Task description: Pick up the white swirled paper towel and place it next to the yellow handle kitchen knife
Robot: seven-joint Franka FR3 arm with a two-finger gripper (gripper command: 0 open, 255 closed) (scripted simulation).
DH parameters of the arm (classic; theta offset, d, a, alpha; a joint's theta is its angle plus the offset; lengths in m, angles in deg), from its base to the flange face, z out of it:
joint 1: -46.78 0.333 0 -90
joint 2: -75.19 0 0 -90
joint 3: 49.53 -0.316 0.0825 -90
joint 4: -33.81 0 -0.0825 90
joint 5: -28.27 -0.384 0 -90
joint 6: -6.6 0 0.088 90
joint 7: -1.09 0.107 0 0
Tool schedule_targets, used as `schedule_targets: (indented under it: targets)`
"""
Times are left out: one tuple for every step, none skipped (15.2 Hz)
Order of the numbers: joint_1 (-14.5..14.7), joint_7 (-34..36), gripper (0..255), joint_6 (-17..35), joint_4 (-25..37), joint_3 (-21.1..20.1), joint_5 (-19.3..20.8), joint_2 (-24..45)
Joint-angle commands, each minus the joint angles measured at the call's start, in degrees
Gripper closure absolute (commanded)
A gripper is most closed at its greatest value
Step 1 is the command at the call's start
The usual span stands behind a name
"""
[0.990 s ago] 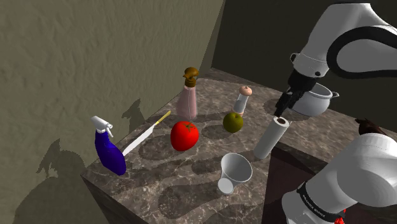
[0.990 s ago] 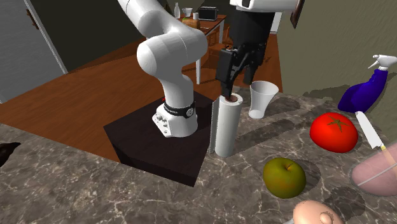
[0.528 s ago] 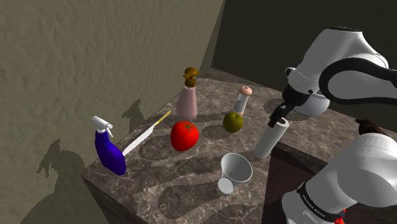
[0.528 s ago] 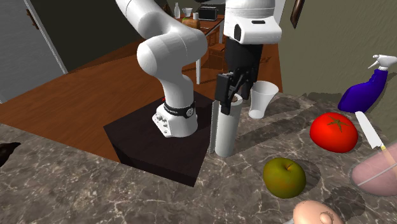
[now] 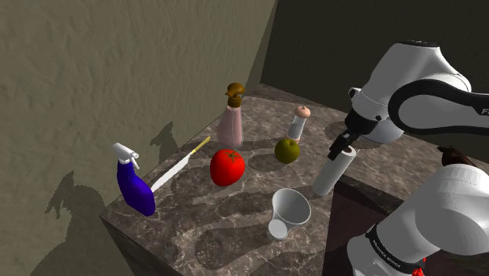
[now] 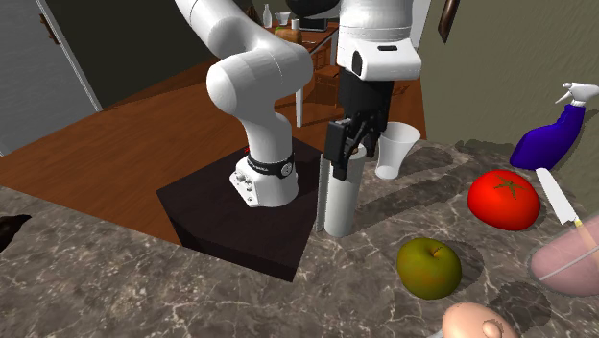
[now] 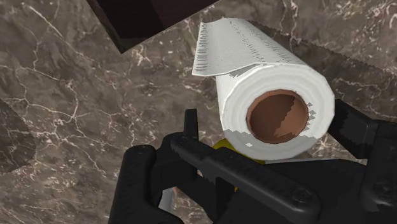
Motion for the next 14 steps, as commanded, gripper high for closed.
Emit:
schedule_targets:
  targets:
    - [0.00,0.00,0,0.00,0.00,0.00,0.00,0.00]
    - [0.00,0.00,0,0.00,0.00,0.00,0.00,0.00]
    - [0.00,0.00,255,0.00,0.00,0.00,0.00,0.00]
    - [0.00,0.00,255,0.00,0.00,0.00,0.00,0.00]
    - [0.01,0.01,255,0.00,0.00,-0.01,0.00,0.00]
    - [0.00,0.00,255,-0.01,0.00,0.00,0.00,-0.01]
    - [0.00,0.01,255,0.00,-0.01,0.00,0.00,-0.01]
    - [0.00,0.00,255,0.01,0.01,0.00,0.00,0.02]
    - [0.01,0.01,255,0.00,0.02,-0.01,-0.01,0.02]
    - [0.01,0.01,255,-0.02,0.02,-0.01,-0.01,-0.01]
    - [0.03,0.03,255,0.00,0.00,-0.03,-0.03,0.01]
    - [-0.01,-0.01,255,0.01,-0.01,-0.01,-0.01,0.00]
    - [0.03,-0.06,255,-0.90,0.67,-0.07,-0.10,-0.23]
    - [0.08,-0.10,255,-1.78,1.37,-0.13,-0.19,-0.42]
